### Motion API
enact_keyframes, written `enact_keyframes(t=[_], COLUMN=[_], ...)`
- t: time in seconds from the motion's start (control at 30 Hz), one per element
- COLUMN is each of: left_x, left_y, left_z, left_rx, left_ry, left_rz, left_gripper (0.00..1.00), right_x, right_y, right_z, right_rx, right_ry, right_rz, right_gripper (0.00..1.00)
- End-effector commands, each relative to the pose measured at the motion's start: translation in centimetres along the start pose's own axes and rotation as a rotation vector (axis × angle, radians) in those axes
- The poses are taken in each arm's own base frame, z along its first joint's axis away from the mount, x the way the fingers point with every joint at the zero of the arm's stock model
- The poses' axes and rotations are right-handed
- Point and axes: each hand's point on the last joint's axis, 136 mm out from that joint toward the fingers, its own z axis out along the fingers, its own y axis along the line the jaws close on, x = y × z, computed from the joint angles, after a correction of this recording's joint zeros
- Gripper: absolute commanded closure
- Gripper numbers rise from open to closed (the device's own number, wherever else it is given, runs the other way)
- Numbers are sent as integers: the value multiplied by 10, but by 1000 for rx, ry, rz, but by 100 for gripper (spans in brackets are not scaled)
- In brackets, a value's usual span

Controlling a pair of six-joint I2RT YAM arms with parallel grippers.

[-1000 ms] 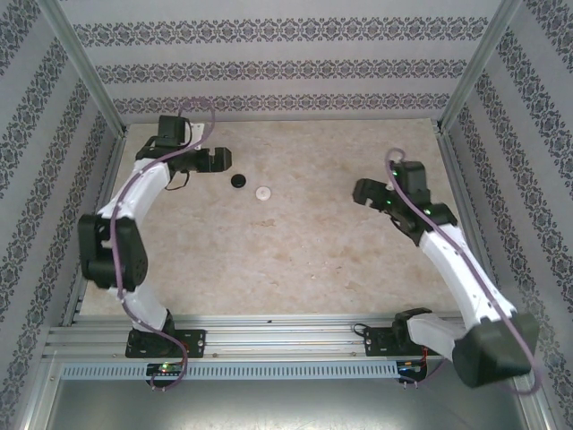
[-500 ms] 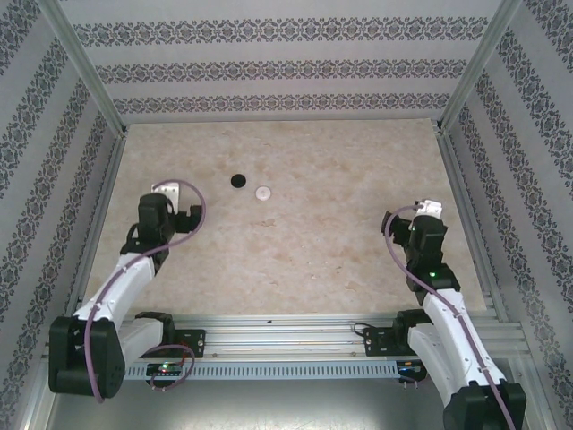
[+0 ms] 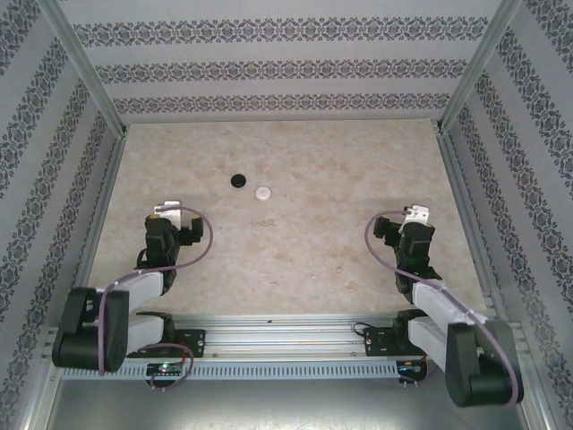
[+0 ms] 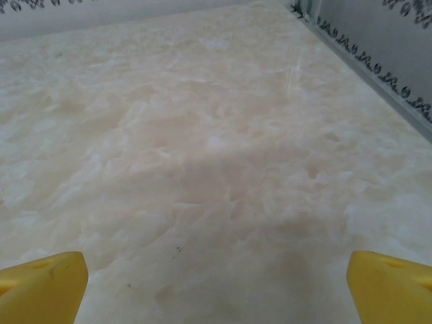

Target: Insert the wireless bluetooth earbuds into the charging case

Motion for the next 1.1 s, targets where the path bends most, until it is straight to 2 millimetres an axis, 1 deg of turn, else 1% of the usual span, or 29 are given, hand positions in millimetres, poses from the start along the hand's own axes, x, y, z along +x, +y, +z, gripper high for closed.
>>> enact_keyframes(t=[0.0, 0.1, 0.2, 0.23, 0.27, 0.3, 0.37, 0.4, 0.43, 0.47, 0.5, 0.53, 0.57, 0.63, 0.77, 1.07], left_x=[-44, -38, -21, -23, -26, -25, -22, -21, -24, -22, -18, -20, -20, -20, -20, -20], left_y=[0, -10, -17, -16, -13, -8, -7, -10, -12, -16, -20, -21, -15, -12, -21, -21], left_z=[1, 13, 26, 26, 23, 22, 30, 36, 41, 48, 54, 57, 58, 58, 55, 55], left_rx=[14, 61, 88, 83, 71, 45, 34, 44, 55, 75, 94, 97, 64, 51, 103, 101], left_ry=[-223, -208, -203, -233, -256, -234, -183, -165, -150, -102, -52, -37, -43, -39, -54, -55], left_rz=[-26, -33, -16, -16, -25, -39, -42, -34, -27, -16, -3, -7, -19, -22, -2, -4], left_gripper=[0, 0, 0, 0, 0, 0, 0, 0, 0, 0, 0, 0, 0, 0, 0, 0], right_x=[-39, -46, -50, -52, -51, -47, -41, -36, -36, -38, -32, -38, -42, -40, -40, -39], right_y=[12, 17, 27, 30, 32, 31, 28, 27, 27, 28, 26, 28, 32, 34, 34, 36], right_z=[9, 18, 30, 33, 36, 40, 47, 52, 58, 62, 65, 69, 70, 69, 69, 69], right_rx=[-57, -77, -121, -136, -149, -157, -154, -152, -145, -141, -122, -101, -98, -89, -90, -99], right_ry=[-134, -161, -146, -145, -149, -151, -164, -161, -174, -165, -97, -83, -111, -113, -111, -100], right_rz=[6, -7, -51, -67, -85, -87, -67, -66, -54, -52, -66, -85, -103, -114, -115, -127], right_gripper=[2, 2, 2, 2, 2, 2, 2, 2, 2, 2, 2, 2, 2, 2, 2, 2])
